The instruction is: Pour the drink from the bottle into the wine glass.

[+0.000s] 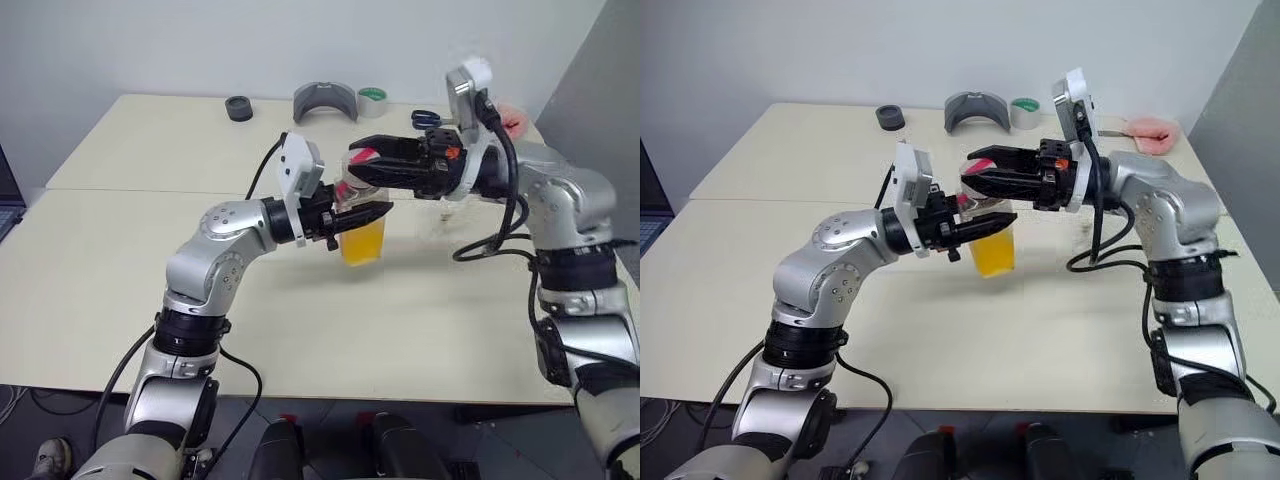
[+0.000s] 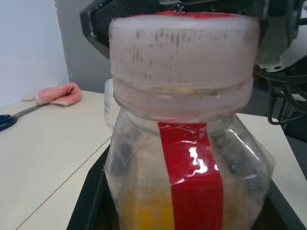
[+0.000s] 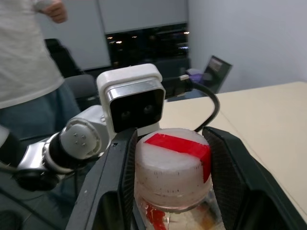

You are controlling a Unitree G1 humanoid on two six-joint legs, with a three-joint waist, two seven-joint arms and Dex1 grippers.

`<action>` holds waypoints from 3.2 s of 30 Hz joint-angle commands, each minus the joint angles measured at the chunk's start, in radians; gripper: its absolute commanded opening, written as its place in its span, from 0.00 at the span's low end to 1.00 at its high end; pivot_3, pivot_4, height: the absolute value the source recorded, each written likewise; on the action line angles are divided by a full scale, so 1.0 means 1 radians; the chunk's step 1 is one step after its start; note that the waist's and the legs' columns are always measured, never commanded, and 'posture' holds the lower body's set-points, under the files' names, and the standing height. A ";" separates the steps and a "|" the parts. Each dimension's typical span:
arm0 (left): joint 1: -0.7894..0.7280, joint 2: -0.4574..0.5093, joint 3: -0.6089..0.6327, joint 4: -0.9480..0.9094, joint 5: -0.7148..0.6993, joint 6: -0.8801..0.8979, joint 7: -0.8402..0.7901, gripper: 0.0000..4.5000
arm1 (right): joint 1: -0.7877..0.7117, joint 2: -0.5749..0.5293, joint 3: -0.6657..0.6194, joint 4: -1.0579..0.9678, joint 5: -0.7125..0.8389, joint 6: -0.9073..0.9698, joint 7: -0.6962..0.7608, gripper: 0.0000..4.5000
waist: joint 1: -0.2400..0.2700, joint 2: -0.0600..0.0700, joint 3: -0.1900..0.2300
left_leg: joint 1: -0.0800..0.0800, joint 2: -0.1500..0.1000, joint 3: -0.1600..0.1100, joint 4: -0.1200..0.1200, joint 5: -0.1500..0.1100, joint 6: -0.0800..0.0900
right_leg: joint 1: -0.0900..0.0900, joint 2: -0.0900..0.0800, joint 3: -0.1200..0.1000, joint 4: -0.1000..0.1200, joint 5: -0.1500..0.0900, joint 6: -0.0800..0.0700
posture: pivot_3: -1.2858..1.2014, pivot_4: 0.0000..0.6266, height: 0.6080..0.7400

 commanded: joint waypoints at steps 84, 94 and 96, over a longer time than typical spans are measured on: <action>-0.056 0.002 -0.015 -0.013 -0.011 -0.016 -0.065 0.39 | 0.054 -0.167 -0.029 -0.103 -0.008 0.029 0.174 1.00 | 0.018 0.002 0.001 | -0.001 -0.001 0.001 0.001 0.000 0.000 | 0.000 -0.003 -0.001 -0.001 0.000 0.000 | 0.52 0.24 1.00; -0.052 -0.017 -0.018 0.011 -0.003 -0.037 -0.072 0.39 | 0.190 -0.176 -0.204 -0.424 0.079 0.173 -0.158 1.00 | 0.014 0.002 0.002 | -0.001 -0.001 0.001 0.001 0.000 0.000 | 0.000 -0.001 0.000 0.000 0.000 0.000 | 0.52 0.24 1.00; -0.052 -0.020 -0.018 0.014 -0.001 -0.040 -0.072 0.39 | 0.240 -0.156 -0.215 -0.505 0.079 0.185 -0.248 1.00 | 0.014 0.002 0.002 | -0.001 -0.001 0.000 0.001 0.000 0.000 | 0.000 -0.001 0.000 0.000 0.000 0.000 | 0.52 0.24 1.00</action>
